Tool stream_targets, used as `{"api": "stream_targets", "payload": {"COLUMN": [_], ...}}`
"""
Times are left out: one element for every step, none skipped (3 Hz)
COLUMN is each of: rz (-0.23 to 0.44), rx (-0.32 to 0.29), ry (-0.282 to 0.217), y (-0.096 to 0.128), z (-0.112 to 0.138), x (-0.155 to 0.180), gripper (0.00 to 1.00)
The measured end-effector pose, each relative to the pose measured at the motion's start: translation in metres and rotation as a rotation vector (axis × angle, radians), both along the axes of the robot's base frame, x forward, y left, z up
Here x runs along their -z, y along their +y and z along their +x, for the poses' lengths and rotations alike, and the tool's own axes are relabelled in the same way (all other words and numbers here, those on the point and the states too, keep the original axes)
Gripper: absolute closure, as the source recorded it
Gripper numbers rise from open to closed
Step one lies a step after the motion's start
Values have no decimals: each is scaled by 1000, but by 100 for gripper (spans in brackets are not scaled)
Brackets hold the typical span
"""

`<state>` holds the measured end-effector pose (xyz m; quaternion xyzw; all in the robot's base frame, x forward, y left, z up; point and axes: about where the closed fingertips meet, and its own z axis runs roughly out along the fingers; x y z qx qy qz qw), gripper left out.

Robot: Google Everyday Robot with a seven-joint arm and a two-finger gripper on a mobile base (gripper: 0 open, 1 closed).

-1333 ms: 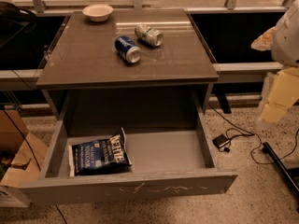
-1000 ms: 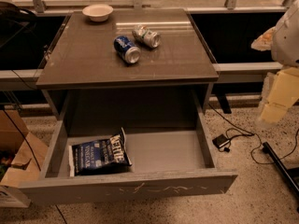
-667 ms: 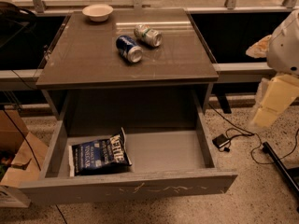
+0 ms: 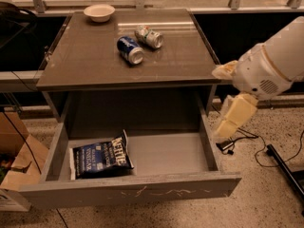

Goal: Pick blue chip bag from top drawer and place on counter

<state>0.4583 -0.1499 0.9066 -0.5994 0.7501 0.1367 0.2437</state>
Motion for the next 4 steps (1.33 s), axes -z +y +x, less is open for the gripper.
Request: {"api": "stream_targets", "payload": {"rz": [73,79,106,174], "rx": [23,31,7,-60], "ry": [0,-16,17,58], "y": [30,33,51,95], "z": [12,17,25,39], "x": [18,18,34,61], "gripper": [0,0,0,0]}}
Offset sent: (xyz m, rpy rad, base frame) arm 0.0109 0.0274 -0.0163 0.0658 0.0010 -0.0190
